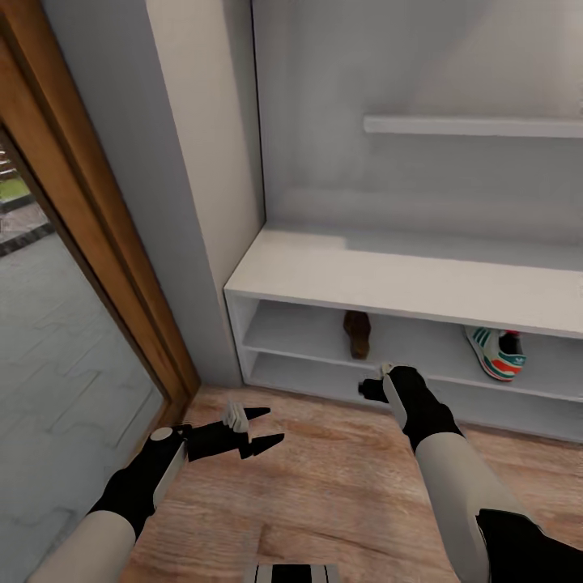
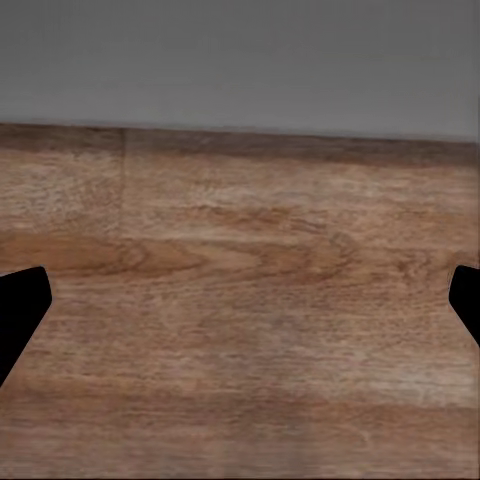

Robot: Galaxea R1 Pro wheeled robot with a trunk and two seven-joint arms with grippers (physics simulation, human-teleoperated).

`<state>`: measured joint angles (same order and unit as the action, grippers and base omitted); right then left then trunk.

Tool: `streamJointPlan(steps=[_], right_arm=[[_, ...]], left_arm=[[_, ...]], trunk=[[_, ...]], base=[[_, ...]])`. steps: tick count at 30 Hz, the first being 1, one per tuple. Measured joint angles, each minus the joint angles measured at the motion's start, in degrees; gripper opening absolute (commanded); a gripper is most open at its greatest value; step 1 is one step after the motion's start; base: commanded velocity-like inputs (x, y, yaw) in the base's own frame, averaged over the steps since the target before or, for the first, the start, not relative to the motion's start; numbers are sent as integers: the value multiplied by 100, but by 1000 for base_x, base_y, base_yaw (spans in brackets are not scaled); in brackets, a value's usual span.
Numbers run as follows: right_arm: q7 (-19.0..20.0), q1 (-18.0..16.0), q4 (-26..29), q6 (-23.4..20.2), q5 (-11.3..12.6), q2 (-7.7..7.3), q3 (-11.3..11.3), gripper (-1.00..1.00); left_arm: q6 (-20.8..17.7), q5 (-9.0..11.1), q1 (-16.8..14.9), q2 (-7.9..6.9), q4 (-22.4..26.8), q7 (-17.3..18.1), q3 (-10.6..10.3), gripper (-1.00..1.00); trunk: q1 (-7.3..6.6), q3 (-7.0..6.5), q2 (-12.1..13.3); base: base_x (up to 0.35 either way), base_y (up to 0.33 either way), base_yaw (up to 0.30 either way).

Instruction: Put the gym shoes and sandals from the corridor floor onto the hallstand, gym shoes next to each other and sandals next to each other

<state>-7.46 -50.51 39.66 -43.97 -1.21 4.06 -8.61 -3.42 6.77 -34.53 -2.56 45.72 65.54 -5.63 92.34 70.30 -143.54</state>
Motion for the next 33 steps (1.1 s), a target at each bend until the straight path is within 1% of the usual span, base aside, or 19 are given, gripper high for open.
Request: streamJointPlan(steps=[10, 25, 28, 29, 33], right_arm=[[12, 2, -5, 0, 0, 0, -3, 100], [5, 17, 5, 51, -14, -7, -5, 100], [3, 17, 7, 276, -15, -7, -5, 100], [0, 17, 4, 445, -16, -6, -5, 100], [-4, 17, 1, 855, -15, -8, -5, 100]], left_arm=[[0, 0, -2, 0, 0, -1, 0, 100], [0, 0, -5, 0, -9, -9, 7, 100], [0, 0, -5, 0, -9, -9, 8, 100], [0, 0, -4, 0, -9, -9, 8, 100], [0, 0, -1, 0, -9, -9, 9, 100]], trunk=[[-1, 0, 0], [-4, 0, 0], [-2, 0, 0], [-1, 0, 0], [-1, 0, 0]], base=[[-313, 0, 0], [-28, 0, 0], [-183, 0, 0], [-250, 0, 0], [-229, 0, -5]])
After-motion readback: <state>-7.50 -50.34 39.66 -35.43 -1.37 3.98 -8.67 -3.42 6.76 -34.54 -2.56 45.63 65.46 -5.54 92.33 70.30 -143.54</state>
